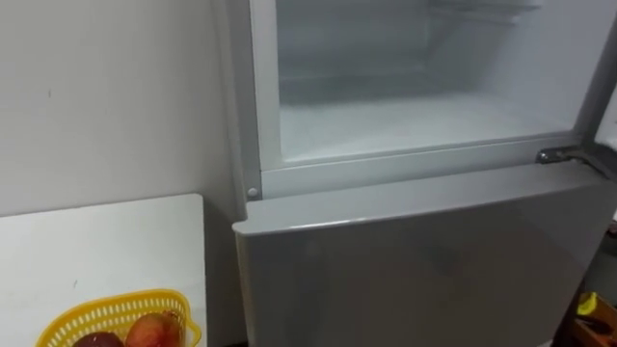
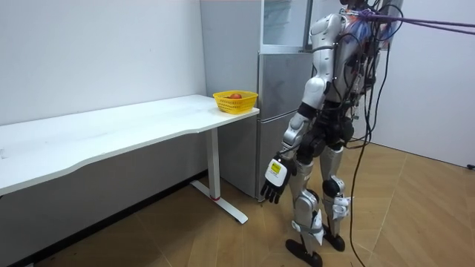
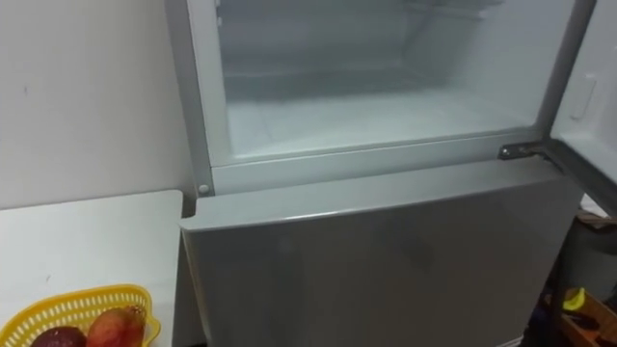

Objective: Retrieve from the upper fridge

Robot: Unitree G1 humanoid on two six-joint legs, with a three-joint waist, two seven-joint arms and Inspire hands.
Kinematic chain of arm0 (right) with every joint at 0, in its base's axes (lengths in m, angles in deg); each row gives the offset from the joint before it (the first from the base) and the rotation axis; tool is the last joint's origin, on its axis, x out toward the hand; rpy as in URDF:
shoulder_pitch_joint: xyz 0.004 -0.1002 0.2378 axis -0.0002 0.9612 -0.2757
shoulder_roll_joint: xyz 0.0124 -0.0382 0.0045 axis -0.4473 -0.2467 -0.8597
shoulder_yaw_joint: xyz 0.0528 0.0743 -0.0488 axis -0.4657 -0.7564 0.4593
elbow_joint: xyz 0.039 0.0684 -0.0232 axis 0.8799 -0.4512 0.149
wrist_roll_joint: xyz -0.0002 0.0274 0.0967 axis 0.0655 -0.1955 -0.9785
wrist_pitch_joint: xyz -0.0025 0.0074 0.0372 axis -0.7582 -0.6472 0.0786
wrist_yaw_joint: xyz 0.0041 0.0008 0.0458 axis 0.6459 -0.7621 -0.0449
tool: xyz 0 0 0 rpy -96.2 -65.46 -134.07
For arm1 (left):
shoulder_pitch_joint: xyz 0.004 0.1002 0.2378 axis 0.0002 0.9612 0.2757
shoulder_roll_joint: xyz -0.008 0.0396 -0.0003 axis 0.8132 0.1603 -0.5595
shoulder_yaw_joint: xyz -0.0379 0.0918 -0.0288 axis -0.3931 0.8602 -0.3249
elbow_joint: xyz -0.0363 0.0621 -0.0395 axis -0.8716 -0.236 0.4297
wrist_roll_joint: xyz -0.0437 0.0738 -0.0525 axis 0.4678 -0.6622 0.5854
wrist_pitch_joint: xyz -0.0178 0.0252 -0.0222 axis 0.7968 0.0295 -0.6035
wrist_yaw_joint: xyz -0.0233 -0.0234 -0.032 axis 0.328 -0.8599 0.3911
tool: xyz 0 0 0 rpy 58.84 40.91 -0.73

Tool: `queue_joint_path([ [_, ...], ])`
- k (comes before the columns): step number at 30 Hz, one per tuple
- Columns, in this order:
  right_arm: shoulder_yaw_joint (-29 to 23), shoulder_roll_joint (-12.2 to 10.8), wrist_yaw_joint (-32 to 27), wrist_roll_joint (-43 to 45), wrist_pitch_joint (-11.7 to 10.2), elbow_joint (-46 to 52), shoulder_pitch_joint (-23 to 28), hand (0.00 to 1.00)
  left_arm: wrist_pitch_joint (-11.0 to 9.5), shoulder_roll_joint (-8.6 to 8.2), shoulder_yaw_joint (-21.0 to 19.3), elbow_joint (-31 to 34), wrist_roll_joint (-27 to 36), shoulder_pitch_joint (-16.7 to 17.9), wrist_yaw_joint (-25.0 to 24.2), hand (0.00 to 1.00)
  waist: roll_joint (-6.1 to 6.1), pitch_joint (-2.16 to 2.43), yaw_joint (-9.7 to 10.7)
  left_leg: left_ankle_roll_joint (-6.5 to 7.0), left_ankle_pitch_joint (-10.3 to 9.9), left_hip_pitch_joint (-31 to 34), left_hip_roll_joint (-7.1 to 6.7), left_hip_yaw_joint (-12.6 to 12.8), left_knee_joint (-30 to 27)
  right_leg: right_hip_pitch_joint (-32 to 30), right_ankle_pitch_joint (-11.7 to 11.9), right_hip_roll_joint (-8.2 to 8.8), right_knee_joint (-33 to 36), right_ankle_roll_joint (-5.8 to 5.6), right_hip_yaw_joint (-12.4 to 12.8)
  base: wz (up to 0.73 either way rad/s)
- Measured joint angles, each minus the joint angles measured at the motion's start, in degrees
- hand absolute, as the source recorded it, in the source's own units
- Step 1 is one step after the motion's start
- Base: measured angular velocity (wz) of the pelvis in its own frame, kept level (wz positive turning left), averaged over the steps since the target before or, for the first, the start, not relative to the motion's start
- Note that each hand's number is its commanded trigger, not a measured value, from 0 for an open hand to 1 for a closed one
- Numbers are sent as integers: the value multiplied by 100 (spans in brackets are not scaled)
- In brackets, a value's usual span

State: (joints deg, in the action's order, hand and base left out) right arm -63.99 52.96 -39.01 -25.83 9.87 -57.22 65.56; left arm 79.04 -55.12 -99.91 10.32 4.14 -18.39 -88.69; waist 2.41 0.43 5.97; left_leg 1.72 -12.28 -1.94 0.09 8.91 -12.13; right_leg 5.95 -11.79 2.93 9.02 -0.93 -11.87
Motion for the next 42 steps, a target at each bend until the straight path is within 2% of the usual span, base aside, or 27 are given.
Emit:
queue_joint_path([
  [9, -103, 167, 282, 31, 4, 1191, -114, 0, 0, -51, -137, 44, -3, -11, 0, 0, -66, 13, -2, 0, 1, 24, 9, 13, -15, -29, 7, -1, 82, 7, 50, 0],
  [14, -163, 438, 660, 220, 5, 1461, -271, 0, -72, -50, -149, 39, 8, 44, 1, 0, -66, 13, 33, 2, 0, 7, 9, 11, 25, -2, 18, 4, 96, 10, 39, 0],
  [19, -138, 447, 787, 311, 4, 2423, -271, 0, -98, -52, -145, 4, 0, 161, -1, 0, -58, 14, 26, 1, 0, -51, 9, 31, 47, -4, 12, 4, 75, 7, 41, -1],
  [24, -134, 451, 1159, 340, 6, 3337, -268, 0, -102, -71, -145, 6, -2, 158, 12, 0, -24, 23, -6, 0, 1, -45, 8, 29, 26, -13, 13, 2, 63, 6, 43, 0],
  [27, -80, 455, 1413, 497, 8, 3650, -269, 0, -112, -75, -145, -31, 4, 159, 13, 0, -48, 35, -48, 0, 1, -65, 10, 45, 23, 8, 16, 6, 88, 5, 60, -1],
  [31, 46, 491, 1757, 855, 16, 3781, -270, 0, -125, -75, -136, -60, 4, 163, -9, 0, -144, 58, -165, 0, 1, -84, 22, 124, 25, 37, 16, 6, 88, 5, 64, -5],
  [35, 331, 580, 2026, 1335, 92, 3999, -269, 0, -109, -75, -144, -167, -3, 172, -105, 0, -229, 57, -174, 0, 0, -74, 33, 120, 42, -1, 9, 11, 166, 12, 47, 0],
  [36, 355, 604, 2031, 1434, 117, 3999, -266, 0, -112, -76, -148, -175, -4, 184, -112, 0, -224, 58, -176, 0, 0, -75, 33, 123, 43, -2, 7, 13, 172, 17, 43, 0],
  [39, 593, 868, 2224, 2065, 232, 4012, -266, 0, -111, -70, -130, -262, 11, 236, -135, 0, -187, 57, -154, -7, 8, -78, 27, 104, 30, -43, -3, 9, 174, 26, 60, -1],
  [42, 836, 958, 2453, 2506, 244, 4068, -257, 0, -111, 18, 34, -275, 46, 246, -142, 0, -51, 48, -112, -34, 29, -76, 40, 72, 35, -57, -17, -5, 183, 49, 53, 0],
])
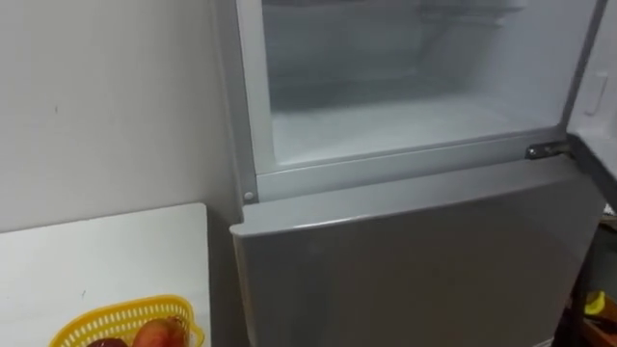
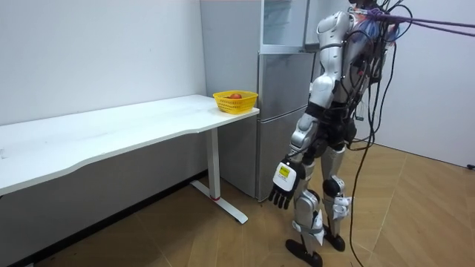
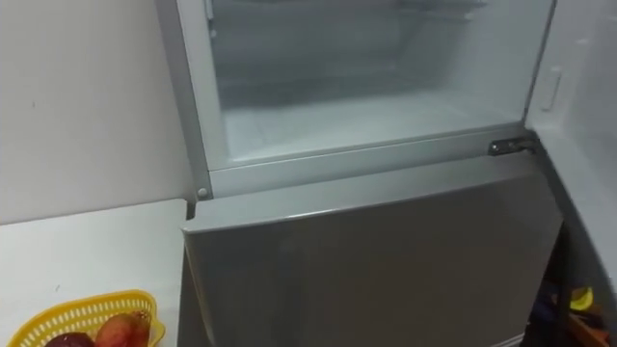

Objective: Retrieve from the upper fridge

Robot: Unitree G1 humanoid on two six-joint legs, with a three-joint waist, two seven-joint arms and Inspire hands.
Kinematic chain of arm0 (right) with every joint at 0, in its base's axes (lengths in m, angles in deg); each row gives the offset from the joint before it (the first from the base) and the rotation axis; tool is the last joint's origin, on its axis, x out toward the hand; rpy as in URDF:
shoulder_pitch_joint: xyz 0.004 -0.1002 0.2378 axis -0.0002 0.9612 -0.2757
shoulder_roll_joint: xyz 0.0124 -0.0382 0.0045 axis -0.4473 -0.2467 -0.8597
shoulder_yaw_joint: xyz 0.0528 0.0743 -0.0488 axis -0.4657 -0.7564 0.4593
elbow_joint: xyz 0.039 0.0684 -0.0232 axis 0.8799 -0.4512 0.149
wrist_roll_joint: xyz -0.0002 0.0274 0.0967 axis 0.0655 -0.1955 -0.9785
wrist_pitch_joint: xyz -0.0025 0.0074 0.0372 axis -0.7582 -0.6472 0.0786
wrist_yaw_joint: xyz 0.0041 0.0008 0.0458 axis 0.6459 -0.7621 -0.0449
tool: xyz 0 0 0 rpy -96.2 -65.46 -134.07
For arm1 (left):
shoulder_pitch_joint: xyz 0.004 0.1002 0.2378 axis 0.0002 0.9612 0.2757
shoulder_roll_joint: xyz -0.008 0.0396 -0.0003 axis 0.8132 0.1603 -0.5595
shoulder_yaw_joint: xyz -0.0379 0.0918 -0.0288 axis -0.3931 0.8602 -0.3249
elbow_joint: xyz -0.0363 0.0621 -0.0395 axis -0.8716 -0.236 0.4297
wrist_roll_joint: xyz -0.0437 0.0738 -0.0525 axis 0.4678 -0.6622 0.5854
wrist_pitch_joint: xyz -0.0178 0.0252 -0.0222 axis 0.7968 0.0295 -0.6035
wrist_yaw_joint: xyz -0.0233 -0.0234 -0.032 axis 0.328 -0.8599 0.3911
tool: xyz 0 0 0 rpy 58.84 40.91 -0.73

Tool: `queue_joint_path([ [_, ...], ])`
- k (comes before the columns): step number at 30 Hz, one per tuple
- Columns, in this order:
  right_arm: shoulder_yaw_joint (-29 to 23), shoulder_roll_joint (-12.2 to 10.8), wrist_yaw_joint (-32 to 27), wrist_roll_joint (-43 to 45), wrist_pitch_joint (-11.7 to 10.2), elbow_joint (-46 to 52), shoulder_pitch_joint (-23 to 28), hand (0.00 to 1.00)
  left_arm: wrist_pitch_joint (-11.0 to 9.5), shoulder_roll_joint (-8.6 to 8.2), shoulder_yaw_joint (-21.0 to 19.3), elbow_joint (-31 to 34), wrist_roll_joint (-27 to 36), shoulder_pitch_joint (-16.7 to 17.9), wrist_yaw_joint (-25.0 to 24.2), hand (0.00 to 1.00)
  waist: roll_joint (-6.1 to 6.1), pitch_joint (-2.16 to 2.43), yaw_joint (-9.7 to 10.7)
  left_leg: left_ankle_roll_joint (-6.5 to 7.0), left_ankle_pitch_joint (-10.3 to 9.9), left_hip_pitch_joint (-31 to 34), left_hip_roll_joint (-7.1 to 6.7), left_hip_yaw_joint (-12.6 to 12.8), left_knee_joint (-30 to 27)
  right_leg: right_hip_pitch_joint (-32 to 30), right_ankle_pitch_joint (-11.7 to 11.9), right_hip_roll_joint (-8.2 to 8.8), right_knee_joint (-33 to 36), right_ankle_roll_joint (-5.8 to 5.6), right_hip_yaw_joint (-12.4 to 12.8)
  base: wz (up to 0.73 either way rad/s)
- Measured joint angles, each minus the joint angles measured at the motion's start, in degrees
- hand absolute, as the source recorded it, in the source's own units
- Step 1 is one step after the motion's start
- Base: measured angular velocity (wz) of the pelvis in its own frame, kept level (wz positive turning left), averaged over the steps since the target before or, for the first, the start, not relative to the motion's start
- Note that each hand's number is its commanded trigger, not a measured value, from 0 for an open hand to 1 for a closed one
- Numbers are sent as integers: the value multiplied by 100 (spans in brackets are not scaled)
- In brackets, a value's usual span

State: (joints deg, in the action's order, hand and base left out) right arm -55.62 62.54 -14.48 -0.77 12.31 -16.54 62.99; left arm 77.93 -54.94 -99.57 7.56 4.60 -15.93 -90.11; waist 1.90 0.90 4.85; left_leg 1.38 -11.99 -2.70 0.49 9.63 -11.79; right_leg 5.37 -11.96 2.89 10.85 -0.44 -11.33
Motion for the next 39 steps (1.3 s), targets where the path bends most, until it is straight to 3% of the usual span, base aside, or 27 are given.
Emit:
queue_joint_path([
  [2, 87, 27, 161, 265, 8, 0, 28, 0, -7, 84, 112, -6, 64, -32, -53, 0, 144, -1, 4, -19, 11, 4, 10, -5, -5, 17, 12, -18, -7, 26, -2, 0],
  [5, 156, 63, 475, 459, 10, 4, 112, 0, -91, 137, 238, -5, 76, -65, -125, 0, 268, -4, -2, -34, 16, 9, 54, -4, -7, 45, 21, -54, -20, 40, 1, 0],
  [12, 541, 163, 1187, 475, 53, 44, 111, 0, -114, 143, 452, -8, 78, -122, -130, 0, 227, -1, -56, -42, 12, 11, 64, -9, -10, 55, 25, -59, -18, 45, -29, 2],
  [14, 654, 246, 1406, 470, 240, 117, 112, 0, -112, 143, 451, 1, 196, -119, -117, 0, 214, -4, -63, -43, 11, 17, 61, -43, 3, 64, 24, -52, -14, 45, -73, 9],
  [23, 543, 287, 1665, 211, 502, 640, 113, 0, -102, 152, 425, -109, 304, -69, -70, 0, 200, -4, -163, -39, -46, 59, 55, -181, -170, 161, 20, -42, -45, 43, -221, 8],
  [32, 472, 287, 1823, 226, 515, 687, 121, 0, -66, 157, 425, -108, 303, -22, 59, 0, 241, 3, -211, -34, -57, 6, 44, -215, -183, 264, 17, -43, -125, 39, -262, 2],
  [39, 411, 286, 1937, 224, 515, 687, 192, 0, -72, 155, 421, -109, 293, -50, 69, 0, 203, 1, -203, -35, -57, -3, 44, -198, -185, 250, 17, -32, -132, 39, -257, 0],
])
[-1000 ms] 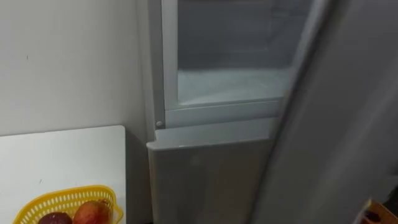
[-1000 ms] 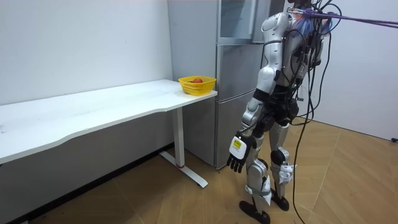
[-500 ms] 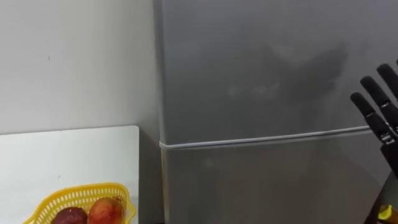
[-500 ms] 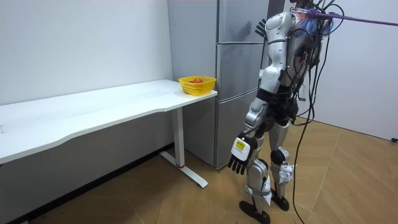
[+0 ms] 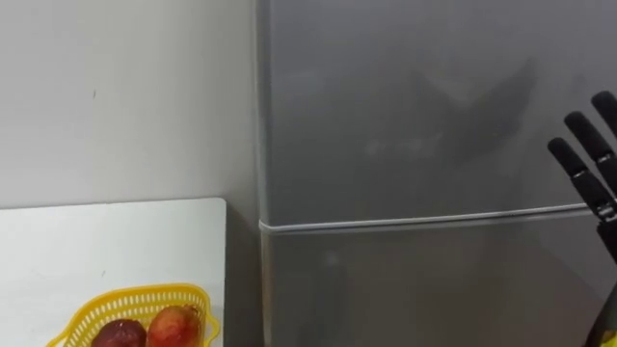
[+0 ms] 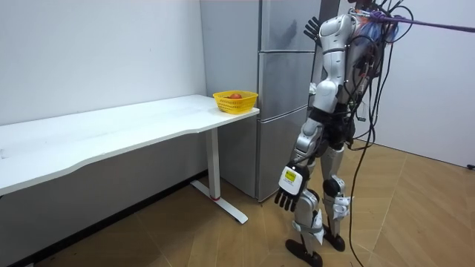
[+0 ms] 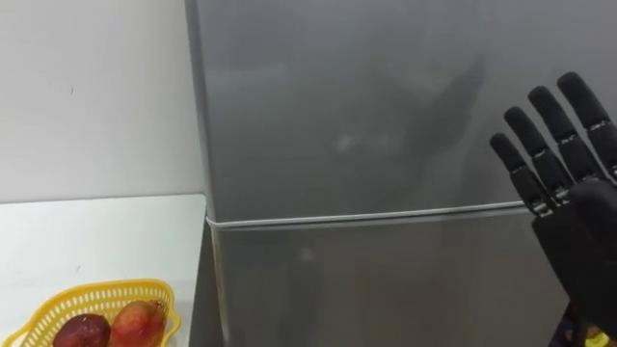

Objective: Retrieve from the upper fridge

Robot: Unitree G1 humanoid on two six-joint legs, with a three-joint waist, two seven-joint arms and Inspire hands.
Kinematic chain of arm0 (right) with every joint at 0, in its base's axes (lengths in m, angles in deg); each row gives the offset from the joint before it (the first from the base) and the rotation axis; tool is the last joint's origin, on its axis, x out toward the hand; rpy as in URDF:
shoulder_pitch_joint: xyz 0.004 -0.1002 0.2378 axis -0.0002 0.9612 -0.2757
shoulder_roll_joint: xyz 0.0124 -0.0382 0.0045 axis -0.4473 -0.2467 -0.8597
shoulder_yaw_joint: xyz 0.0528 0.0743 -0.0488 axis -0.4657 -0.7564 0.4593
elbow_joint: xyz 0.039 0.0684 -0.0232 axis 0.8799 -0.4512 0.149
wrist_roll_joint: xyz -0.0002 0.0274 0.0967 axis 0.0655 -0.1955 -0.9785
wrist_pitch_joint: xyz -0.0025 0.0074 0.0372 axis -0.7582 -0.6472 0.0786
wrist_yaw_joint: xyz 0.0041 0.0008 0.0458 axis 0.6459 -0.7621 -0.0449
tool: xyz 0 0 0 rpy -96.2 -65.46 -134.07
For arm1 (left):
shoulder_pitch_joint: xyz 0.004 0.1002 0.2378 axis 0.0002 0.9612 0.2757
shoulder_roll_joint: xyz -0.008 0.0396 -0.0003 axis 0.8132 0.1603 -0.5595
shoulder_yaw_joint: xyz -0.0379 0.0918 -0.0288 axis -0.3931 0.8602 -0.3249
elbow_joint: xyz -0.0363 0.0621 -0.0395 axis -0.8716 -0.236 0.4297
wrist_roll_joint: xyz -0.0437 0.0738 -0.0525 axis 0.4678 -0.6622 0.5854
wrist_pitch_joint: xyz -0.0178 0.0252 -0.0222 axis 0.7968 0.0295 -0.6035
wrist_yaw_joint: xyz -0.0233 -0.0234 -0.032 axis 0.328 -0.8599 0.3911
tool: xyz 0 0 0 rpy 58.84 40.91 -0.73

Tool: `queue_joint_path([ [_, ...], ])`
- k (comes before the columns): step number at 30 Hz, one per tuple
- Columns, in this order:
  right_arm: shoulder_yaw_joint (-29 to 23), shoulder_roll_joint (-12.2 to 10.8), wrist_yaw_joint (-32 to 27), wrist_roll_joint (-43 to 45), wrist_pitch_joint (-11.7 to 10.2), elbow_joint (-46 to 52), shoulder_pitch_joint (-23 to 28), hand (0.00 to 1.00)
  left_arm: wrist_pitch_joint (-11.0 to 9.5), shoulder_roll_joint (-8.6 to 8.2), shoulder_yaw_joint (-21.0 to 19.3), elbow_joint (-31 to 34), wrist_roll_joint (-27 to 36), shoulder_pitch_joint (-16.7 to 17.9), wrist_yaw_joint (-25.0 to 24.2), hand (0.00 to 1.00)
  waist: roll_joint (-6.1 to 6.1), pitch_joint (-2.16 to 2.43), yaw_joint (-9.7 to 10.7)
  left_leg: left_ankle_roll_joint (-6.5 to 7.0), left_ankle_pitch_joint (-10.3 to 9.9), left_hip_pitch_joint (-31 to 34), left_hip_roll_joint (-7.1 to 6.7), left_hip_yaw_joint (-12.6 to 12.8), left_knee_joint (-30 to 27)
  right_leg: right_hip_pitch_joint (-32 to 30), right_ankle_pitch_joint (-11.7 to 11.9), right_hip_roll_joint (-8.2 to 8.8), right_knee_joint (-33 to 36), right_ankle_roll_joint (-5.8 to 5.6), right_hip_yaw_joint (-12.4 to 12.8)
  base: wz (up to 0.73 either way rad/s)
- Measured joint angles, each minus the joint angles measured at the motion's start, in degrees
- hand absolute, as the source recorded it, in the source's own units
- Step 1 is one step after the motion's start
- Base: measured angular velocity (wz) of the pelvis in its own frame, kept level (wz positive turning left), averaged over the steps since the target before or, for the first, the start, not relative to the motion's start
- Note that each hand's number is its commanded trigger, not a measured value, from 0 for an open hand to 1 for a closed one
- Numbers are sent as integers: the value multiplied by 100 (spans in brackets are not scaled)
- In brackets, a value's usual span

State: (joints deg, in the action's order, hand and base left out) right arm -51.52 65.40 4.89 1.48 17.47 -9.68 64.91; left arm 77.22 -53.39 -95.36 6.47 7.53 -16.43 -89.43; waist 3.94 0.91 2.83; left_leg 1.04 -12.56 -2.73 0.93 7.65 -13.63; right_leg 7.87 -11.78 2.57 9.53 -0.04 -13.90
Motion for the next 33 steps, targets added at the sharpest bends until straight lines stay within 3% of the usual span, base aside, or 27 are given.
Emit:
queue_joint_path([
  [6, -116, 0, -17, -194, -4, 55, 31, 0, -18, 0, -35, 3, 7, -11, 1, 0, -8, 4, -21, -1, 0, -39, -1, 25, 12, 14, -1, 17, 5, -2, -17, 0],
  [12, -172, -6, -586, -818, -47, 245, 32, 0, -48, -3, -11, 33, 7, -47, 256, 0, -77, -11, 2, 2, 0, -17, -16, 19, 11, 25, -2, 11, 6, -6, -22, 0],
  [17, -648, -173, -1760, -1394, -174, -76, 54, 0, -38, -6, 9, 8, 2, -55, 702, 0, -111, -11, 79, 19, -11, 25, -41, -32, -22, 45, 3, 7, 3, -14, -39, 5],
  [20, -877, -340, -2564, -1403, -377, -486, 72, 0, -30, -13, 21, 12, 7, -48, 870, 0, -99, -42, 183, 28, -17, 120, -36, -70, -77, 14, 8, 15, 14, -20, -66, 9],
  [22, -1044, -476, -3570, -1293, -503, -989, 82, 0, 45, -40, 26, 34, 8, -53, 1025, 0, -155, -67, 230, 35, -20, 164, -53, -71, -95, -25, 13, 22, 29, -30, -65, 0],
  [23, -1110, -574, -4076, -1241, -575, -1197, 81, 0, 134, -50, 21, 75, -1, -63, 1053, 0, -188, -47, 276, 38, -20, 172, -56, -65, -94, -43, 16, 24, 28, -34, -51, -4],
  [26, -1216, -711, -5183, -886, -613, -1832, 79, 0, 255, -43, 10, 247, -19, -107, 1055, 0, -291, -61, 324, 53, 1, 211, -79, -62, -64, -118, 14, 35, 29, -41, -42, 0],
  [29, -1209, -853, -5928, -505, -638, -2547, 78, 0, 300, -73, 8, 282, -91, -202, 1039, 0, -284, -58, 315, 40, 41, 209, -92, -14, 23, -189, 11, 31, 26, -42, -3, -7],
  [33, -1059, -1007, -6371, -435, -700, -3250, 189, 0, 349, -185, 41, 419, -122, -223, 941, 0, -260, -60, 311, 38, 43, 220, -92, -10, 5, -201, 11, 32, 11, -42, -19, -2],
])
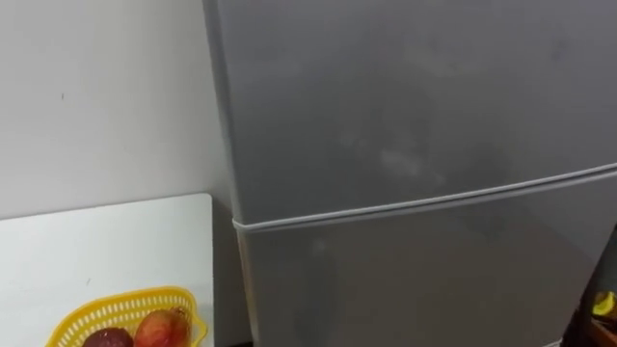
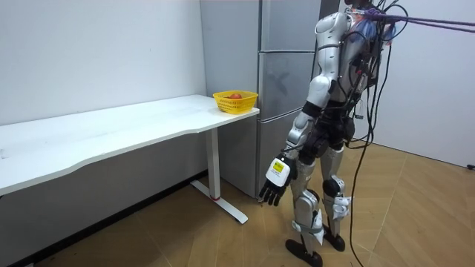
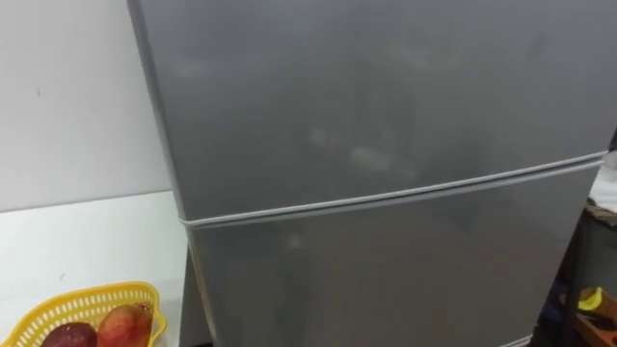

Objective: Retrieve from the upper fridge

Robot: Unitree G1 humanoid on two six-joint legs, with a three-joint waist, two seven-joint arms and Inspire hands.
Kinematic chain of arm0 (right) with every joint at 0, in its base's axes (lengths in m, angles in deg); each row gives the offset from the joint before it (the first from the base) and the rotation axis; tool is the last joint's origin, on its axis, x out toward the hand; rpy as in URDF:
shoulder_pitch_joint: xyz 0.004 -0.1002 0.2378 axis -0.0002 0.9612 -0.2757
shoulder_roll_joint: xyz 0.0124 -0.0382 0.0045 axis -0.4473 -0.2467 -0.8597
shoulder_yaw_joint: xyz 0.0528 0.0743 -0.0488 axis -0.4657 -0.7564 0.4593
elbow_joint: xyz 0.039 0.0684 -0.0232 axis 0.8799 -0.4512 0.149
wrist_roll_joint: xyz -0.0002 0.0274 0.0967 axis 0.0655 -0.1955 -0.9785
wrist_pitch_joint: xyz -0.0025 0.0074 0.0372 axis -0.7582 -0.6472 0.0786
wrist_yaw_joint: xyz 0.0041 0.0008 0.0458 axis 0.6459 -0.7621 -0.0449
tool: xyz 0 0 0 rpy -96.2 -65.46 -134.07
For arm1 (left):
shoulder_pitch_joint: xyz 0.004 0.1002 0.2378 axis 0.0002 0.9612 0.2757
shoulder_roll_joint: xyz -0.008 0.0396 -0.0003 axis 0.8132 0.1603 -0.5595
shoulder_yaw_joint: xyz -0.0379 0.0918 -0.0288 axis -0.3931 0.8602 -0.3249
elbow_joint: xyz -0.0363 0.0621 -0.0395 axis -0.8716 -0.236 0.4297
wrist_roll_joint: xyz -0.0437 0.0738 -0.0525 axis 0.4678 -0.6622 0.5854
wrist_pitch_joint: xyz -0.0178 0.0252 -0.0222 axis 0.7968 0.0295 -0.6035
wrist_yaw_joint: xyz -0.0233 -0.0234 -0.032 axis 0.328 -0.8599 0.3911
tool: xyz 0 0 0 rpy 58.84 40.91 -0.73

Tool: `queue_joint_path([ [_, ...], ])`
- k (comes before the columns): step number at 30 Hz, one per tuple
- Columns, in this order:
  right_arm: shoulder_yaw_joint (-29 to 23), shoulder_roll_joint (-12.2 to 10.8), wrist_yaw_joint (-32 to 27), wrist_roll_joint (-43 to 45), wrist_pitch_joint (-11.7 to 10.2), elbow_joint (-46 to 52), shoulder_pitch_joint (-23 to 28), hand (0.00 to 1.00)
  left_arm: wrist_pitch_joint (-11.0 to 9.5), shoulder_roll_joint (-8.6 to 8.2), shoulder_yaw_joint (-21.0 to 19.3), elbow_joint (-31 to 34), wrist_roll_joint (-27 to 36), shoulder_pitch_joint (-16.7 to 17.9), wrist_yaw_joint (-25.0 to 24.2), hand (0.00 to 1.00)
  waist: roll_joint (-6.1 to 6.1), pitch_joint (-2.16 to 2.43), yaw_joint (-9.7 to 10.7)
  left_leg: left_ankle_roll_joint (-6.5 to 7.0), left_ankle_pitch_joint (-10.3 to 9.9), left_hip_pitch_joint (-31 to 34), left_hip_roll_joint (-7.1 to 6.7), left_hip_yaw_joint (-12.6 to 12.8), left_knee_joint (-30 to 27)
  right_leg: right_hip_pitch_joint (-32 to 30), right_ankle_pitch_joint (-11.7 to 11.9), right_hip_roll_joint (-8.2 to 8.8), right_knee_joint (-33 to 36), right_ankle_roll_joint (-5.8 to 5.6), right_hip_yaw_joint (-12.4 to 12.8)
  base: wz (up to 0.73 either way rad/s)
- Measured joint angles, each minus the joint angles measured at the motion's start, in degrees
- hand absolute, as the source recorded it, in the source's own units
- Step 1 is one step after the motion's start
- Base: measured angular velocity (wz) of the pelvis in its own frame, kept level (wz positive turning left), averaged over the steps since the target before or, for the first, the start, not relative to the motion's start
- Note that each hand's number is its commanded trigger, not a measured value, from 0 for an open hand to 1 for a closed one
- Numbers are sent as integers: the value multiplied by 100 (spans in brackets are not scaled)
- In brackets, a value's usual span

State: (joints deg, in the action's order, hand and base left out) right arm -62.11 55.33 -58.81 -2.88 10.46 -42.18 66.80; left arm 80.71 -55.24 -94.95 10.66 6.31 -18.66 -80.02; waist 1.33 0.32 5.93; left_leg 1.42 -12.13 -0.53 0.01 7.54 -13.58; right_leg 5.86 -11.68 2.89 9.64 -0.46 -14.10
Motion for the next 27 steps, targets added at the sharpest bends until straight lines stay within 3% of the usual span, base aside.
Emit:
queue_joint_path([
  [5, 739, -462, -109, 15, -70, -969, 326, 0, -60, -64, 120, 190, 9, -71, -7, 0, 14, 2, -31, -3, 2, -7, 21, 84, 15, -20, -2, 3, -10, 0, 23, 0],
  [8, 1011, -595, -6, 178, -49, -1986, 371, 0, -159, -73, 123, 186, 16, -119, -30, 0, -9, 2, -27, -2, 1, -22, 25, 98, 64, -13, -8, 10, -6, -10, 53, 0],
  [11, 1082, -596, 303, 190, -40, -2914, 351, 0, -168, -100, 107, 136, 15, -122, -137, 0, -70, 9, -48, 2, 0, -20, 22, 106, 102, -21, -13, 18, 0, -18, 71, -3],
  [18, 1407, -592, 1389, 533, 375, -4738, 349, 0, -166, -233, 84, 54, 5, -101, -421, 0, -122, 4, -65, 4, 0, -116, 17, 120, 88, 33, -22, 8, -4, -18, 126, -3],
  [21, 1529, -583, 1820, 1008, 529, -5145, 361, 0, -170, -226, 81, -70, 15, -100, -464, 0, -111, 2, -96, 3, 0, -128, 8, 79, 77, 57, -23, 9, -7, -16, 107, 0],
  [27, 2052, -561, 2585, 2920, 869, -5472, 346, 0, -23, -188, -33, -423, -6, -48, -512, 0, -27, -5, -158, 1, 0, -205, 11, 13, 86, 145, -54, 43, -73, -14, 45, 6],
])
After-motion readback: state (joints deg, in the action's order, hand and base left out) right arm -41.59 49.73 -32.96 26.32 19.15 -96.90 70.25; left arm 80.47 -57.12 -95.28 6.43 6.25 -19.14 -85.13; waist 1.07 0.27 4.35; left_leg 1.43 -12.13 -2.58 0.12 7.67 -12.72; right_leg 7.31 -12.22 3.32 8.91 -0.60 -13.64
